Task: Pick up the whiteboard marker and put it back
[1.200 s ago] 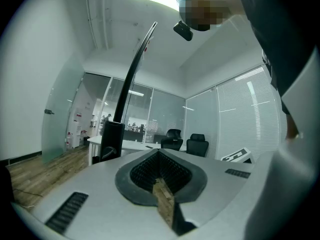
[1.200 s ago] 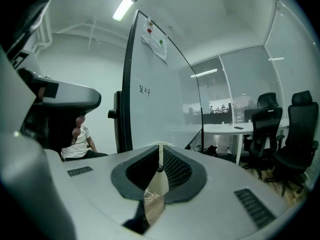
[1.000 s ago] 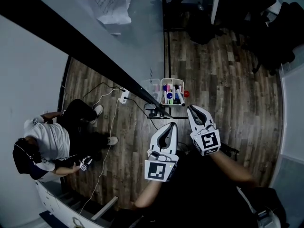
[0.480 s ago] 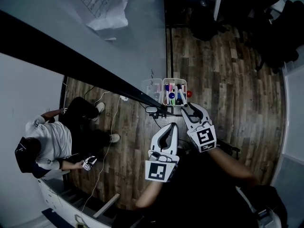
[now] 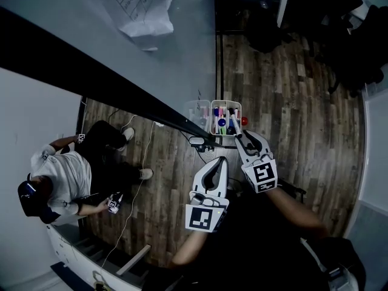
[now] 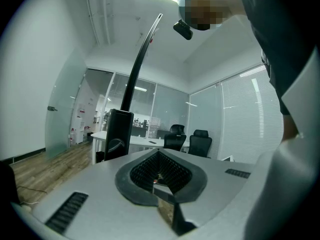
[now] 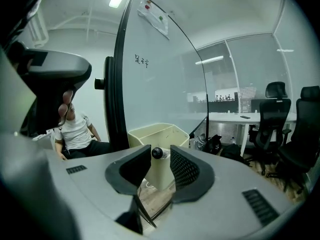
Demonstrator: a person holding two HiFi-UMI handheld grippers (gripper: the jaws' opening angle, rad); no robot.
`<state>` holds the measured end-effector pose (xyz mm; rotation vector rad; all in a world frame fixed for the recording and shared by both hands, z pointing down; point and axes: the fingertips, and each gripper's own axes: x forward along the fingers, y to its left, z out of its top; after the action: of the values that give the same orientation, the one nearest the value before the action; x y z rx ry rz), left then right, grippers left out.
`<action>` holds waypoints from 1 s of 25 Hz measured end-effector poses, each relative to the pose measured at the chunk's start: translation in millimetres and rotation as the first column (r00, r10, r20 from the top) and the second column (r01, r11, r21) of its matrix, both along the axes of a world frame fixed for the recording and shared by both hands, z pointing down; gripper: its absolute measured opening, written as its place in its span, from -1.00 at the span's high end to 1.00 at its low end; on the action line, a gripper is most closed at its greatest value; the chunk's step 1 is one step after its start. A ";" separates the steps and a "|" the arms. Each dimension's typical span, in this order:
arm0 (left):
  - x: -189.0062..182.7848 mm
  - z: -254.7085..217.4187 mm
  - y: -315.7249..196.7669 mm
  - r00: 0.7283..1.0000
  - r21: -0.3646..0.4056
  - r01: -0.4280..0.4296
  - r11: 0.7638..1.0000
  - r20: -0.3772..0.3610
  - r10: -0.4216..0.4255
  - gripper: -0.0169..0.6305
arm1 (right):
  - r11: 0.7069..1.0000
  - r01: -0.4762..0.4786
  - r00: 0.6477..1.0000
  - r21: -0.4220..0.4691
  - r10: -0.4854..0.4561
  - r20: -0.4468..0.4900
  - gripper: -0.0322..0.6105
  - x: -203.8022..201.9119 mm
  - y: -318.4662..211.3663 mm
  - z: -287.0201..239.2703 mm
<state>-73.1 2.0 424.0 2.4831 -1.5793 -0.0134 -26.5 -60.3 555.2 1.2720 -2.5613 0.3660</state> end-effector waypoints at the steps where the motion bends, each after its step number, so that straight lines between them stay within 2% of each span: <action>1: -0.3 0.1 -0.5 1.000 -0.002 0.001 1.000 0.002 -0.001 0.94 | 1.000 -0.002 1.000 0.006 0.002 -0.007 0.53 -0.1 0.2 -0.8; 10: -1.6 5.1 1.2 1.000 -0.039 0.013 0.999 -0.022 -0.014 0.94 | 0.999 -0.017 1.000 0.032 0.018 -0.019 0.55 3.6 -2.4 -4.2; 14: -2.3 3.6 0.5 1.000 -0.032 0.014 0.999 -0.020 -0.015 0.94 | 0.999 -0.004 0.999 0.037 0.005 -0.037 0.63 1.4 -1.3 -2.8; 25: -0.8 2.3 1.0 1.000 -0.023 0.018 1.000 -0.024 -0.019 0.94 | 0.999 0.012 0.999 0.053 -0.010 -0.036 0.66 6.0 -0.4 -10.0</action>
<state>-74.0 3.0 426.2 2.4415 -1.5840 -0.0284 -20.5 -60.7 545.2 1.2702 -2.5631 0.2722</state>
